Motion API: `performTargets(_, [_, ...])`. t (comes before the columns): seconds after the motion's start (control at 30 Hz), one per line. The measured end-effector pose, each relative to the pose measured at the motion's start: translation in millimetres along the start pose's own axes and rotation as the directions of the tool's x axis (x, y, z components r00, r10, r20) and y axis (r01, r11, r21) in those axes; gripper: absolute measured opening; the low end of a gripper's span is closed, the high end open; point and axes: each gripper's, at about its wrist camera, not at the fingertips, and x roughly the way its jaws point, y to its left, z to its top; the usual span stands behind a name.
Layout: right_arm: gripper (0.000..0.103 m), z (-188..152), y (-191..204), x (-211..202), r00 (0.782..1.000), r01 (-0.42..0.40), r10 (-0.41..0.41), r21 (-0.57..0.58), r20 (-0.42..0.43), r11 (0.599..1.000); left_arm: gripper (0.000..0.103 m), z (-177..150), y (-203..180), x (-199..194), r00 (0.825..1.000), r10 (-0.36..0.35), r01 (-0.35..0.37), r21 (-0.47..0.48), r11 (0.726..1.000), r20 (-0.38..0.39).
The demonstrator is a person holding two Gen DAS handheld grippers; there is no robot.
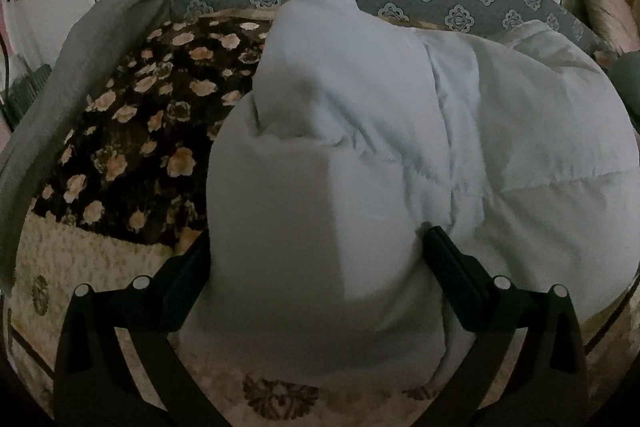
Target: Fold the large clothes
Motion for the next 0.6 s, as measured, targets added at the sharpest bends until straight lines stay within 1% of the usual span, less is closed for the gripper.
performTargets(0.1, [0.084, 2.2, 0.6, -4.2, 1.000, -0.002, 0.002, -0.004, 0.010, 1.000, 0.100, -0.2, -0.5, -1.6, 1.000, 0.003, -0.003, 0.005, 1.000, -0.001])
performTargets(0.13, [0.075, 3.2, 1.4, -7.2, 1.000, -0.002, 0.003, -0.008, 0.018, 1.000, 0.100, -1.8, 1.2, -4.9, 1.000, 0.002, -0.002, 0.005, 1.000, -0.002])
performTargets(0.17, [0.061, 4.4, 2.8, -11.8, 0.999, -0.006, 0.006, -0.012, 0.032, 1.000, 0.100, -1.8, 1.8, -6.7, 1.000, 0.002, -0.002, 0.006, 1.000, -0.002])
performTargets(0.2, [0.056, 6.3, 3.5, -15.4, 0.999, -0.002, 0.003, -0.015, 0.046, 1.000, 0.100, -1.6, 1.2, -7.8, 1.000, 0.001, -0.001, 0.009, 1.000, 0.000])
performTargets(0.23, [0.047, 8.7, 4.7, -20.4, 0.998, 0.006, -0.005, -0.021, 0.062, 1.000, 0.100, -0.6, 0.4, -7.0, 1.000, -0.002, 0.002, 0.012, 1.000, -0.001])
performTargets(0.27, [0.040, 11.8, 6.1, -26.0, 0.997, 0.015, -0.012, -0.031, 0.082, 0.999, 0.097, 1.3, -1.1, -5.7, 1.000, -0.009, 0.009, 0.013, 1.000, -0.001])
performTargets(0.3, [0.037, 13.9, 7.8, -30.8, 0.995, 0.024, -0.020, -0.039, 0.102, 0.999, 0.094, 2.1, -1.1, -7.1, 0.999, -0.032, 0.032, 0.007, 0.999, -0.001])
performTargets(0.33, [0.030, 17.0, 10.7, -37.7, 0.991, 0.041, -0.033, -0.055, 0.133, 0.998, 0.085, 2.0, 0.2, -9.3, 0.999, -0.051, 0.051, 0.000, 0.999, -0.001])
performTargets(0.37, [0.019, 20.8, 16.2, -48.6, 0.981, 0.061, -0.044, -0.085, 0.187, 0.994, 0.069, 4.1, 0.6, -14.1, 0.996, -0.088, 0.089, -0.014, 0.996, 0.008])
performTargets(0.4, [0.018, 23.7, 22.5, -59.5, 0.969, 0.093, -0.064, -0.112, 0.240, 0.989, 0.058, 7.6, 2.0, -22.3, 0.991, -0.132, 0.133, -0.038, 0.990, 0.036])
performTargets(0.43, [0.017, 26.6, 33.1, -79.8, 0.937, 0.154, -0.099, -0.145, 0.334, 0.977, 0.042, 12.2, 2.4, -32.1, 0.984, -0.168, 0.172, -0.058, 0.983, 0.066])
performTargets(0.47, [0.016, 28.7, 43.8, -103.7, 0.893, 0.214, -0.126, -0.163, 0.432, 0.963, 0.033, 15.4, 1.1, -40.2, 0.978, -0.187, 0.192, -0.059, 0.980, 0.088])
performTargets(0.5, [0.016, 29.2, 49.7, -121.0, 0.855, 0.255, -0.144, -0.163, 0.497, 0.953, 0.029, 22.7, -6.0, -55.3, 0.968, -0.214, 0.220, -0.032, 0.975, 0.131])
performTargets(0.53, [0.016, 28.9, 53.9, -139.5, 0.806, 0.309, -0.172, -0.155, 0.567, 0.938, 0.025, 25.9, -11.8, -64.2, 0.960, -0.233, 0.237, -0.009, 0.971, 0.154])
performTargets(0.57, [0.018, 29.8, 53.9, -147.5, 0.773, 0.367, -0.214, -0.147, 0.597, 0.918, 0.025, 27.8, -21.0, -73.2, 0.951, -0.256, 0.256, 0.026, 0.966, 0.176])
performTargets(0.6, [0.020, 32.1, 49.8, -146.2, 0.764, 0.410, -0.254, -0.143, 0.593, 0.901, 0.025, 26.0, -32.7, -76.7, 0.945, -0.269, 0.260, 0.069, 0.963, 0.185])
